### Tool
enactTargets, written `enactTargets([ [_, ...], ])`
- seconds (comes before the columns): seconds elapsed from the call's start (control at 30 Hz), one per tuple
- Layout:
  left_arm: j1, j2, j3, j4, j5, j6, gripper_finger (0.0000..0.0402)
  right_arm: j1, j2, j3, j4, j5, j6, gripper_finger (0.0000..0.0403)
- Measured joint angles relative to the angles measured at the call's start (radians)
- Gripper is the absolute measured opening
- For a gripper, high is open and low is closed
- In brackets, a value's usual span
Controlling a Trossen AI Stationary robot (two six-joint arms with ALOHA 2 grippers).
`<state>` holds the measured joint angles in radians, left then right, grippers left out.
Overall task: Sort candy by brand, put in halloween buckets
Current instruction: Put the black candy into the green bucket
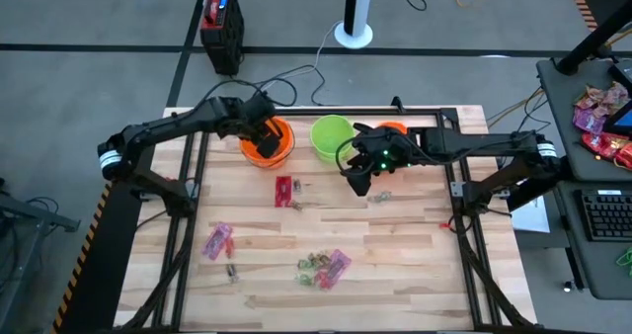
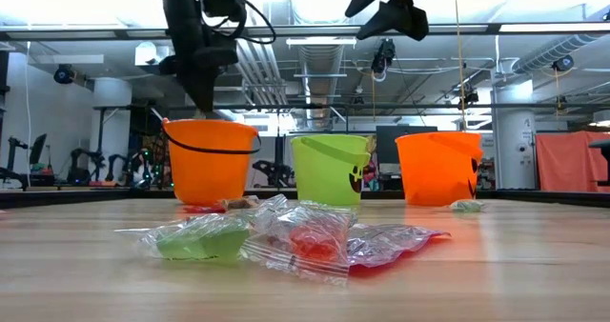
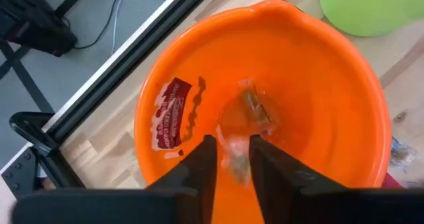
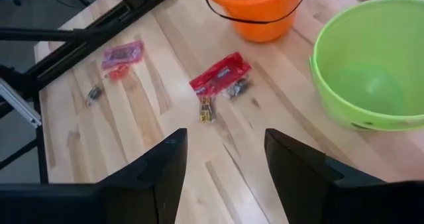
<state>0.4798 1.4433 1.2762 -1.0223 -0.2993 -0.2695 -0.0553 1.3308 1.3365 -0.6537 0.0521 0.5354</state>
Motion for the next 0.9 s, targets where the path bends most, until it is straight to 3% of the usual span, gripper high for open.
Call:
enactTargets([
  [0.2,-0.014,-0.011,0.000,-0.001,0.006,-0.012,0.0121,0.019,0.023,0.000,0.001,-0.018,-0.018,0.0201],
  [0.4,-0.155,-0.105,0.000,0.001,0.022,-0.078,0.0129,0.055,0.143,0.000,0.067,-0.037,-0.123,0.0201],
  [0.6,-0.409,-0.240,0.000,0.020,0.004,-0.248,0.0124,0.088,0.319,0.000,0.292,-0.031,-0.376,0.0201],
  [0.73,-0.617,-0.306,0.000,0.025,-0.107,-0.402,0.0123,0.094,0.436,0.000,0.410,-0.029,-0.454,0.0201],
  [0.9,-0.853,-0.333,-0.001,0.020,-0.258,-0.570,0.0123,0.094,0.555,0.000,0.526,-0.025,-0.442,0.0201],
])
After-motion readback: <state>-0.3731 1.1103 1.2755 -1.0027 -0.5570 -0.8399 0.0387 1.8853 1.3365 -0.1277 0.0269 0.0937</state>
